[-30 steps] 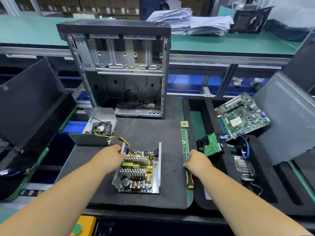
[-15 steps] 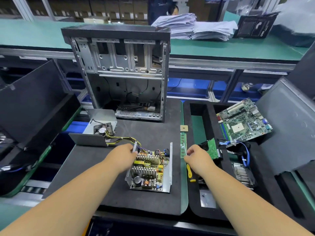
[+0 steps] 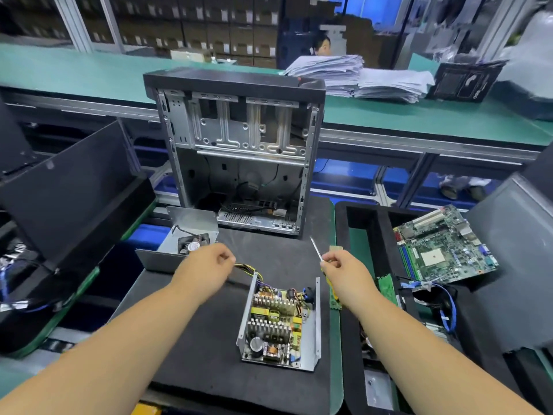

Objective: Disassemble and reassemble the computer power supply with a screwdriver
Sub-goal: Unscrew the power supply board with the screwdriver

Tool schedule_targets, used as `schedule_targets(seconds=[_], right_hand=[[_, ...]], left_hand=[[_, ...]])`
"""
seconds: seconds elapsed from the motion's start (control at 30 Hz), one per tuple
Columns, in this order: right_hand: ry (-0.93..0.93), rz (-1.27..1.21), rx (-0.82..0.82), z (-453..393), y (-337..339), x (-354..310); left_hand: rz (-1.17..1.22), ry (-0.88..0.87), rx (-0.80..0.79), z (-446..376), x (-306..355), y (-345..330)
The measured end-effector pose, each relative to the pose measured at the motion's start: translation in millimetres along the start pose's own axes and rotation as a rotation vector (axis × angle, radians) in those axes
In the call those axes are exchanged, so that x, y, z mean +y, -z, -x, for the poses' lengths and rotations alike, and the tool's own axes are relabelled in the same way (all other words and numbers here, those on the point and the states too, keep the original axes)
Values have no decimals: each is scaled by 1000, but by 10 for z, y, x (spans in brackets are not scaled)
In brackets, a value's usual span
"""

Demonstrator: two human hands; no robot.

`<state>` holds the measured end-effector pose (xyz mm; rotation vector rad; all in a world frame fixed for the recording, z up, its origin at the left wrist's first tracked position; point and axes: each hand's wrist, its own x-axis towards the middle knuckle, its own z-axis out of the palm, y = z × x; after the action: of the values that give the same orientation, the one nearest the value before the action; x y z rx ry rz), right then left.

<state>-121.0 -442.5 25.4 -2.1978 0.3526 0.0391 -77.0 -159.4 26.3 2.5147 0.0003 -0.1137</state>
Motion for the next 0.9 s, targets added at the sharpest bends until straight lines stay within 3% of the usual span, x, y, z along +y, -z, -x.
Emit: schedule_targets(seconds=[0.27,0.53,0.9], right_hand=[[43,13,23,-218,-341,-492],[-17,-55,-1,-486,-799,-696],[-100,-73,35,-697,-897,-624]], left_hand=[[36,11,83,-619,-273,474],[-47,55,-84,-1157,-593,446],[-328,-44,-371,-1610,-575,160]])
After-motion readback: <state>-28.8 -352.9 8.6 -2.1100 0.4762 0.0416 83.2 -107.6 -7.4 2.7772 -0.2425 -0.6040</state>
